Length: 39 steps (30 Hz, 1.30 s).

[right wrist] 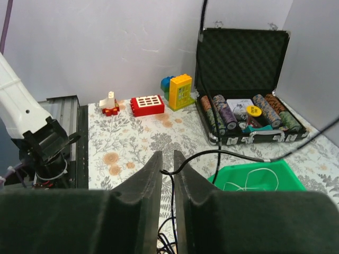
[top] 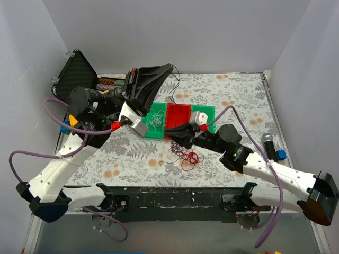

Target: Untangle the cables

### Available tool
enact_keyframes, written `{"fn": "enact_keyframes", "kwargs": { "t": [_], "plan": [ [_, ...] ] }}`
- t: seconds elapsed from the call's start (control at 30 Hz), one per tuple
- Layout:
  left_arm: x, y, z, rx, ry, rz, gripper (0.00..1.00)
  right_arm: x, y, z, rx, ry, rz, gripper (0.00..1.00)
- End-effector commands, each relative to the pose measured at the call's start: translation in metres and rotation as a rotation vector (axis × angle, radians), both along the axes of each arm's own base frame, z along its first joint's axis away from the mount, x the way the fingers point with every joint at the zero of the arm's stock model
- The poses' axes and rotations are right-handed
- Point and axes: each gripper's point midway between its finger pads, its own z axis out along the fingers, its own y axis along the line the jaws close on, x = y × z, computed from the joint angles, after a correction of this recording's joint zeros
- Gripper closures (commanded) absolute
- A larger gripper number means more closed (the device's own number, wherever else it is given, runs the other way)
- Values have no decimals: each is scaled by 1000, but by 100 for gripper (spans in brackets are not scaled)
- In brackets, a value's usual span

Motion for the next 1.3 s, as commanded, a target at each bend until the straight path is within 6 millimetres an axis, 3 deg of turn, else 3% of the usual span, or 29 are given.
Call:
{"fn": "enact_keyframes", "kwargs": {
  "t": [0.0,0.1,0.3,0.6,1.0,1.17,1.27],
  "plan": [
    [-10,6,16,-28,-35,-1,100,-4,7,24,58,-11,38,81],
    [-12,6,23,-63,-72,9,100,-2,9,3,37,32,32,81],
    [-24,20,63,-203,-230,41,100,0,12,-49,-17,148,28,82],
    [-40,34,107,-282,-392,95,100,-2,20,-136,-178,305,47,85],
    [-54,42,144,-343,-560,147,100,-3,17,-234,-372,473,18,89],
    [-66,45,163,-377,-676,169,100,0,18,-268,-471,517,3,89],
    [-67,46,172,-395,-696,174,100,1,20,-274,-494,534,-3,90]
  ]
}}
